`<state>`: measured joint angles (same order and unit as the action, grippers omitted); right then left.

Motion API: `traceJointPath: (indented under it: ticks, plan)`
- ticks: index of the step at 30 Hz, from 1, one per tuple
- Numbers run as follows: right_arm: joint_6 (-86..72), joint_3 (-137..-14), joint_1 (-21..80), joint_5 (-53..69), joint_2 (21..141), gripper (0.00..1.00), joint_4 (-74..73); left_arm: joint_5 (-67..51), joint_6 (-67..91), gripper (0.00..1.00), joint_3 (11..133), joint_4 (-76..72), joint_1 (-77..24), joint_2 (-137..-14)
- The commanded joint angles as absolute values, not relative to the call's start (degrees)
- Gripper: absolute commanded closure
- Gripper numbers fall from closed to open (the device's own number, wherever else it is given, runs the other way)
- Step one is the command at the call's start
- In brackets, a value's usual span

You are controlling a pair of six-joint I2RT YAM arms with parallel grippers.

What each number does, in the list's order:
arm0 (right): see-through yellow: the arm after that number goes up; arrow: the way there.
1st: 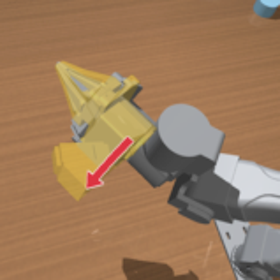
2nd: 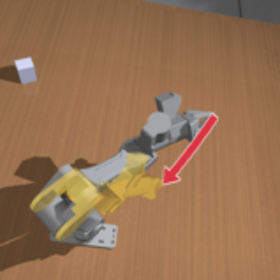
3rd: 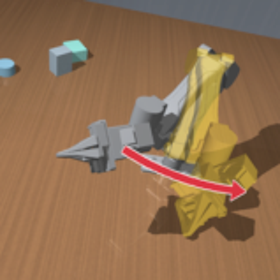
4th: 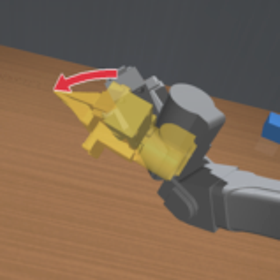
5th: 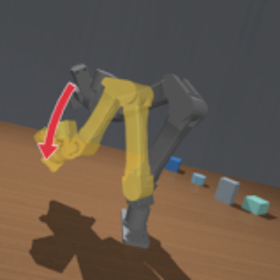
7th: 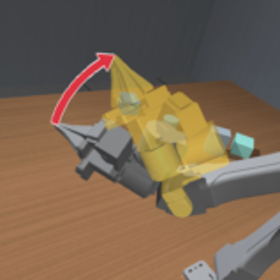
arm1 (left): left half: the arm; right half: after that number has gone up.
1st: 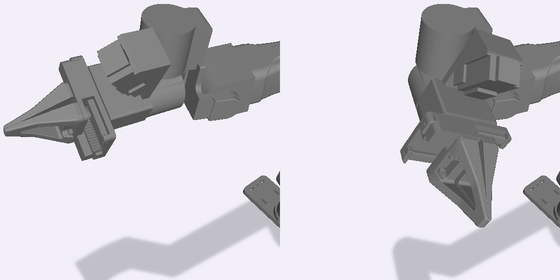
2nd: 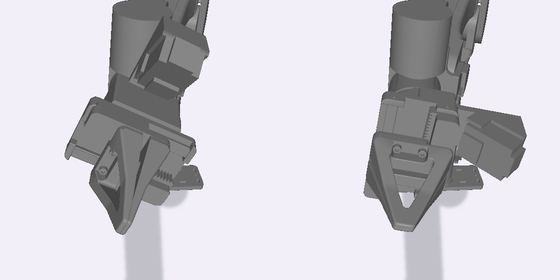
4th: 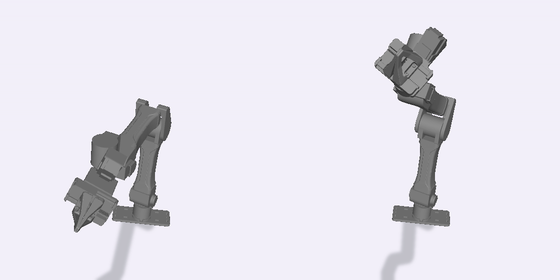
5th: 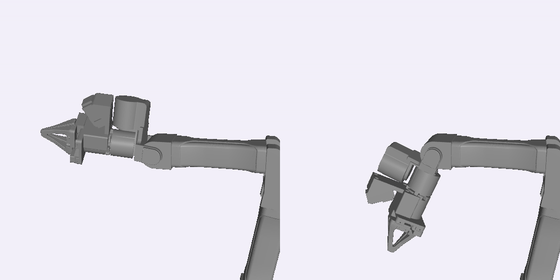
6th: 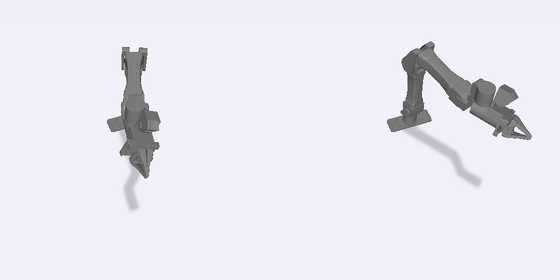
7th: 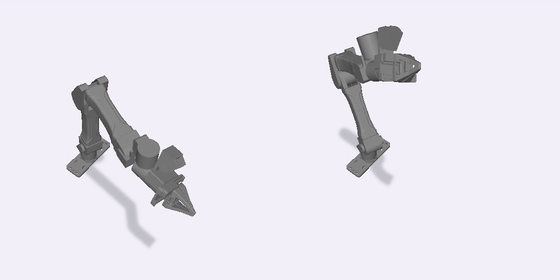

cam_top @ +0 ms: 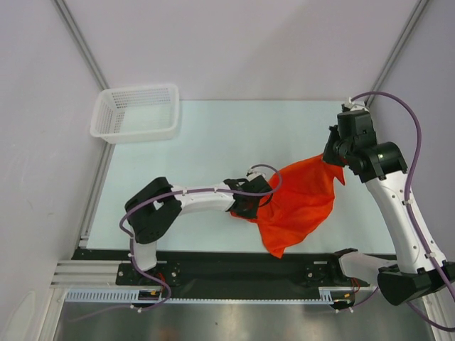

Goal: Fold and stack the t-shirts
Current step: Flatten the tshirt out

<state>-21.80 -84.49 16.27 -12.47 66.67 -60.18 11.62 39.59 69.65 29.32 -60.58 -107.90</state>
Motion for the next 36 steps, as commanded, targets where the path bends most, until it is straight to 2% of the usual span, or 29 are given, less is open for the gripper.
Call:
traceJointPath:
  ticks: [1,6,8,11,16,20,21,24,26,29,34,36]
  plan:
    - [-19.1,-84.4,16.0,-10.4,64.9,1.0,-62.9,10.3,41.0,1.0,67.6,27.2,-58.5,-105.7]
    - [-16.3,-84.7,16.0,-1.8,63.0,1.0,-67.8,20.8,38.4,1.0,66.8,34.3,-53.8,-88.7]
    - [-15.5,-84.2,16.2,4.6,61.8,1.0,-69.1,26.9,36.8,1.0,70.7,40.0,-51.8,-79.2]
    - [-15.8,-81.9,18.1,14.5,59.9,1.0,-70.0,30.2,32.8,1.0,76.7,42.7,-48.3,-68.8]
    - [-23.3,-75.5,31.5,27.8,59.0,1.0,-61.9,33.6,25.1,1.0,90.2,41.9,-43.2,-64.8]
    - [-36.9,-72.0,47.5,39.0,59.6,1.0,-42.6,32.9,17.9,1.0,99.3,36.3,-40.3,-67.8]
    - [-41.9,-71.7,50.1,40.7,60.0,1.0,-33.6,32.5,15.7,1.0,100.5,32.9,-39.8,-68.7]
    - [-50.5,-72.3,55.5,45.7,62.4,1.0,-18.5,29.4,13.6,1.0,106.1,27.9,-37.1,-73.6]
    - [-52.6,-72.8,56.0,45.2,63.0,1.0,-15.0,26.5,13.1,1.0,111.3,26.1,-36.5,-79.0]
    - [-57.1,-68.5,50.6,43.8,60.6,1.0,-13.8,19.2,12.4,1.0,120.6,25.7,-36.4,-88.9]
    - [-66.1,-50.5,29.4,39.6,47.3,1.0,-16.9,4.7,16.0,1.0,127.3,23.8,-38.0,-105.0]
    - [-67.0,-45.6,23.2,38.2,42.9,0.9,-21.2,1.8,15.6,1.0,128.3,22.9,-39.5,-113.7]
